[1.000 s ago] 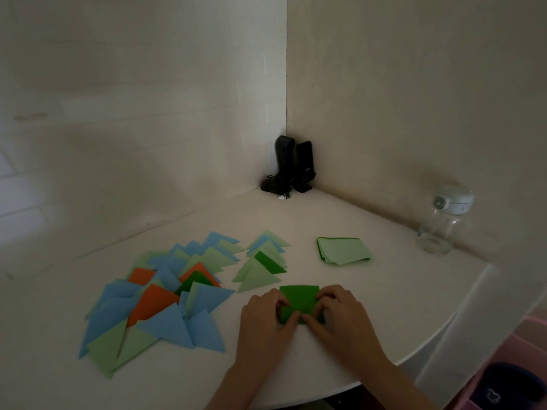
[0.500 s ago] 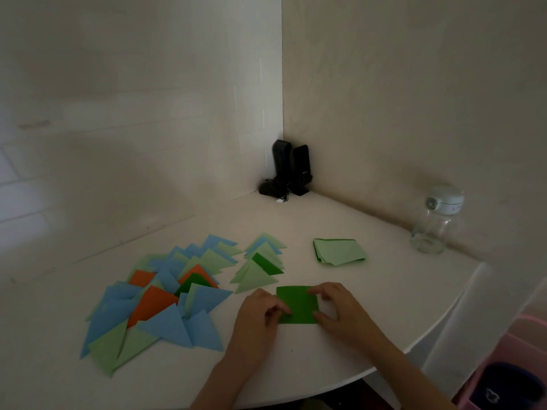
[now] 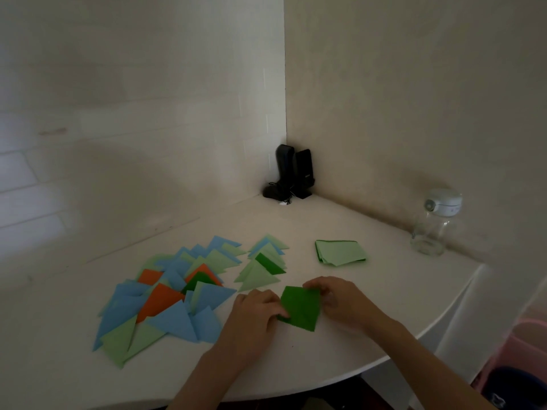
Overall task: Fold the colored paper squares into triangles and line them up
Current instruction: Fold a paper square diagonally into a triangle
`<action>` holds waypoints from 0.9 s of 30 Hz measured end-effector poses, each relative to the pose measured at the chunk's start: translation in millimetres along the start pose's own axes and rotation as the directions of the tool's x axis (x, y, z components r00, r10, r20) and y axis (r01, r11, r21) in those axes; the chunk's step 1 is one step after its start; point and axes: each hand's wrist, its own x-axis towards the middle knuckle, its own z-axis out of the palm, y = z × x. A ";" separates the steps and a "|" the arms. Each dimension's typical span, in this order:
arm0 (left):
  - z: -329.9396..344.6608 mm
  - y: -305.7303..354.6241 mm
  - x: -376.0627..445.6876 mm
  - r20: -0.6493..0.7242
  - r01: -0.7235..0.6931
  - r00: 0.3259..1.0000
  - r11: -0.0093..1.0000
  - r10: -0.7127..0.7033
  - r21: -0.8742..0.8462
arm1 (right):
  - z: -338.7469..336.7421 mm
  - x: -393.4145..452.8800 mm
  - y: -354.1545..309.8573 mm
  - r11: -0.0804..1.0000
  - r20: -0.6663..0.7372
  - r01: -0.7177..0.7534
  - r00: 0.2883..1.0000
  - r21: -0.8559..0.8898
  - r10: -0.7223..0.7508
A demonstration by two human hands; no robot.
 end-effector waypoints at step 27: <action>8.9 9.7 -19.6 -0.235 0.313 0.921 0.949 -0.312 -0.033 | 37.0 -18.6 -0.6 0.998 -0.262 -0.003 0.965 0.063 0.019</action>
